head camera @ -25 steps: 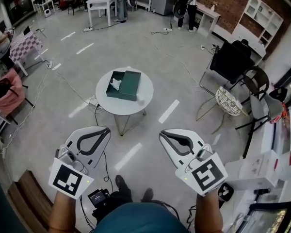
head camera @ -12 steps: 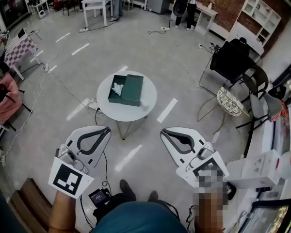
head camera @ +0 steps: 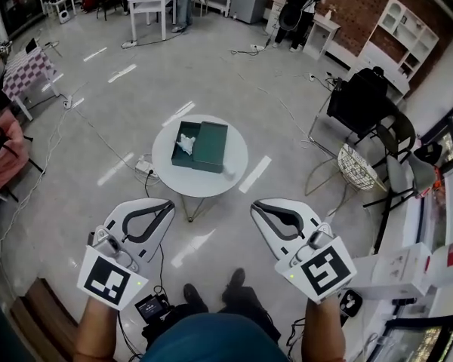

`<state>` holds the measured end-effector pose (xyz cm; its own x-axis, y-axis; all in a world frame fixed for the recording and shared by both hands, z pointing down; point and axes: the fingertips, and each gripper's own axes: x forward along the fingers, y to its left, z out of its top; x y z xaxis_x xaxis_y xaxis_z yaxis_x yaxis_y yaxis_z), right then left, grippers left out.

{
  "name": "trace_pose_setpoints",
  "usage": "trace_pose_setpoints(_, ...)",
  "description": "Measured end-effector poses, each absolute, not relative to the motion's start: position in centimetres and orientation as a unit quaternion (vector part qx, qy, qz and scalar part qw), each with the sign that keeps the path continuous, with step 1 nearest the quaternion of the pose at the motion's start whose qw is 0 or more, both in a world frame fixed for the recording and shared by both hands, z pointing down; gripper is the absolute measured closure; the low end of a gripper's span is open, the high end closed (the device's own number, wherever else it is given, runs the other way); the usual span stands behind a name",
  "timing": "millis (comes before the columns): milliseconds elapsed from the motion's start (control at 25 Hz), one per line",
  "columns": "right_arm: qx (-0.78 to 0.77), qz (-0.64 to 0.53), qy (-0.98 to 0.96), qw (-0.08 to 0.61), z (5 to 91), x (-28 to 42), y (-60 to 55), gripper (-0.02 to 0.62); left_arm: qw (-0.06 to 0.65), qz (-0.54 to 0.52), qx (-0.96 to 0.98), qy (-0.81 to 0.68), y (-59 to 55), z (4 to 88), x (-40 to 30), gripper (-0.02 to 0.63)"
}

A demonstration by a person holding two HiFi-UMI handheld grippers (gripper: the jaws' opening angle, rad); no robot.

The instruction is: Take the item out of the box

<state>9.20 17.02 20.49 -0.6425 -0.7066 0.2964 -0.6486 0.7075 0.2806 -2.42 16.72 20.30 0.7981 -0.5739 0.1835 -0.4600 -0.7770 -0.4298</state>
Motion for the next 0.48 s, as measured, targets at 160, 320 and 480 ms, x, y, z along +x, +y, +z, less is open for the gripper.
trace_pose_setpoints(160,0.356,-0.074,-0.912,0.191,21.3,8.1,12.9,0.555,0.176,-0.169,-0.922,0.301,13.7,21.4,-4.0,0.583)
trace_pose_setpoints(320,0.317,-0.08,-0.927,0.186,20.6,5.7,8.4,0.555,0.167,-0.183,-0.907,0.34,10.7,20.5,-6.6,0.583)
trace_pose_setpoints(480,0.28,-0.085,-0.94,0.177,19.6,6.7,3.9,0.555,0.158,-0.191,-0.893,0.375,7.2,19.7,-5.2,0.583)
